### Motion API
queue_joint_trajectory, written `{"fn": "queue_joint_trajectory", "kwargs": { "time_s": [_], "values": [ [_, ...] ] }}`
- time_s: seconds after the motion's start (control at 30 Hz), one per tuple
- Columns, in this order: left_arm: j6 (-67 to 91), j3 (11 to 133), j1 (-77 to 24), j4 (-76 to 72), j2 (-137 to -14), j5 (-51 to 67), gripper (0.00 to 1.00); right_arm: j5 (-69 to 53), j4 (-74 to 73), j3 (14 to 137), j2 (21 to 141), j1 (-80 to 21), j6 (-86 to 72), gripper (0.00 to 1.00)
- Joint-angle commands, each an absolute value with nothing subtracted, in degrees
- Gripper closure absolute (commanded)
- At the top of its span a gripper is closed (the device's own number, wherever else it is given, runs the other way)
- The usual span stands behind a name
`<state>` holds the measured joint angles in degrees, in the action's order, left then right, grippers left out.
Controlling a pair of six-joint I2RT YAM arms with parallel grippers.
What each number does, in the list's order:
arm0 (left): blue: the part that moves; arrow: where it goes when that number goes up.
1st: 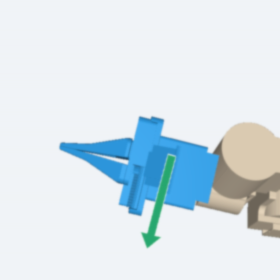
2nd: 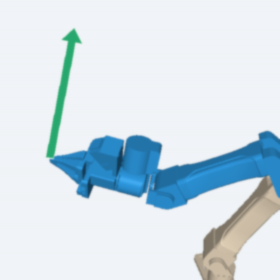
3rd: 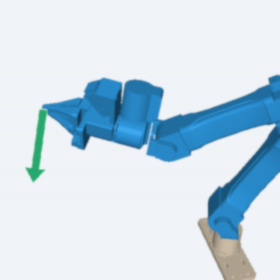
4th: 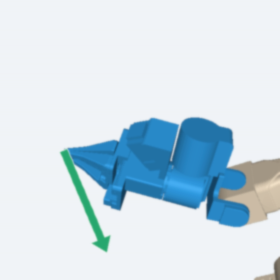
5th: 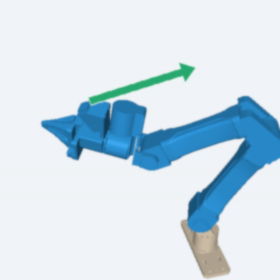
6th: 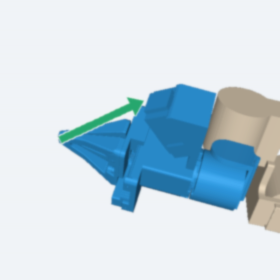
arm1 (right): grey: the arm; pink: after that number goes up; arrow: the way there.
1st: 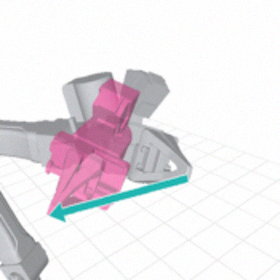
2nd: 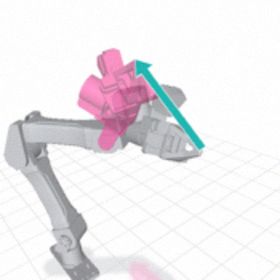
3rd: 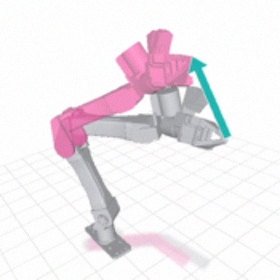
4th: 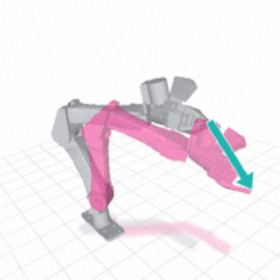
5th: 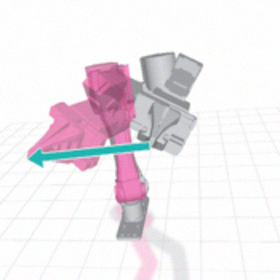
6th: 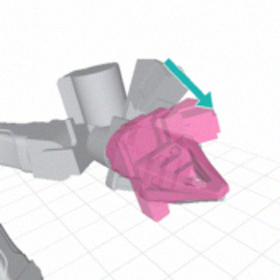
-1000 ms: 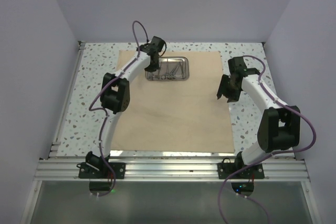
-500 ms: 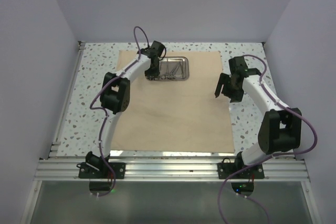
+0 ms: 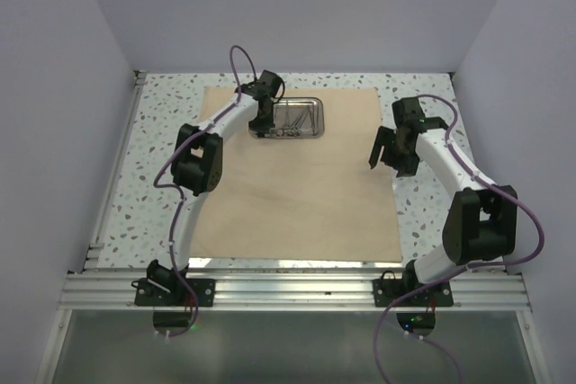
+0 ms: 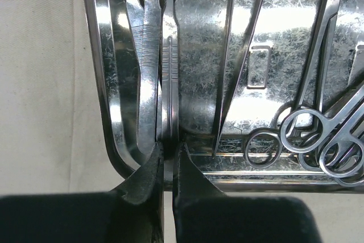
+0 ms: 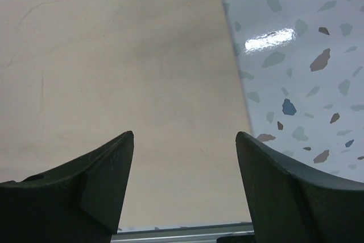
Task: Open and lay out the surgical kit
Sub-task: Pick up the medical item from the container.
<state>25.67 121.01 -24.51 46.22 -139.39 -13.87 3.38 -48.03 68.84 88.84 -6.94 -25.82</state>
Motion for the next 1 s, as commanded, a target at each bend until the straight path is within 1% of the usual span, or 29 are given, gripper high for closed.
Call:
{"fn": "queue_joint_trajectory", "kwargs": {
  "time_s": [0.0, 0.23, 0.33, 0.43, 0.47, 0.53, 0.63, 0.67, 0.73, 0.77, 0.8, 0.83, 0.87, 0.97],
  "values": [
    [25.0, 120.3, -24.4, 46.0, -140.5, -12.3, 1.00, 4.2, -48.9, 70.0, 88.4, -6.7, -25.3, 0.23],
    [24.7, 122.3, -23.9, 46.2, -137.4, -12.9, 1.00, 3.6, -49.0, 70.1, 88.3, -6.7, -25.8, 0.23],
    [24.5, 122.5, -23.9, 46.1, -134.8, -14.0, 1.00, 3.3, -49.2, 70.1, 87.5, -6.8, -26.1, 0.22],
    [25.0, 121.6, -24.0, 46.3, -131.2, -15.6, 1.00, 3.4, -49.9, 70.3, 86.3, -6.8, -26.4, 0.11],
    [25.5, 121.1, -24.0, 46.4, -129.0, -16.5, 1.00, 3.6, -50.1, 70.4, 86.0, -6.8, -26.6, 0.02],
    [26.4, 119.0, -24.0, 46.8, -125.4, -17.3, 1.00, 3.6, -50.4, 70.0, 84.7, -6.8, -27.2, 0.02],
    [27.9, 112.9, -24.2, 46.5, -120.7, -17.8, 1.00, 3.9, -49.6, 69.0, 83.8, -6.7, -28.1, 0.02],
    [28.4, 110.7, -24.3, 45.9, -116.9, -17.9, 1.00, 3.6, -49.4, 68.8, 83.4, -6.7, -28.3, 0.02],
    [28.9, 102.2, -24.4, 44.6, -112.7, -18.2, 1.00, 3.9, -49.6, 69.0, 83.1, -6.7, -28.3, 0.02],
    [29.4, 99.0, -24.4, 43.2, -108.3, -17.8, 1.00, 4.6, -50.3, 69.3, 82.8, -6.8, -28.2, 0.02],
    [29.5, 92.4, -24.5, 42.2, -106.1, -17.6, 1.00, 4.8, -50.4, 69.9, 82.5, -6.8, -28.2, 0.02],
    [29.7, 88.7, -24.6, 41.2, -101.9, -17.2, 1.00, 5.0, -50.4, 70.0, 82.0, -6.8, -28.3, 0.02],
    [30.4, 81.7, -24.6, 39.0, -100.0, -15.7, 1.00, 5.3, -50.4, 70.1, 81.0, -6.8, -28.5, 0.02],
    [32.0, 72.2, -26.1, 35.2, -93.2, -12.8, 1.00, 5.4, -51.8, 70.4, 79.9, -6.9, -29.6, 0.01]
  ]
}}
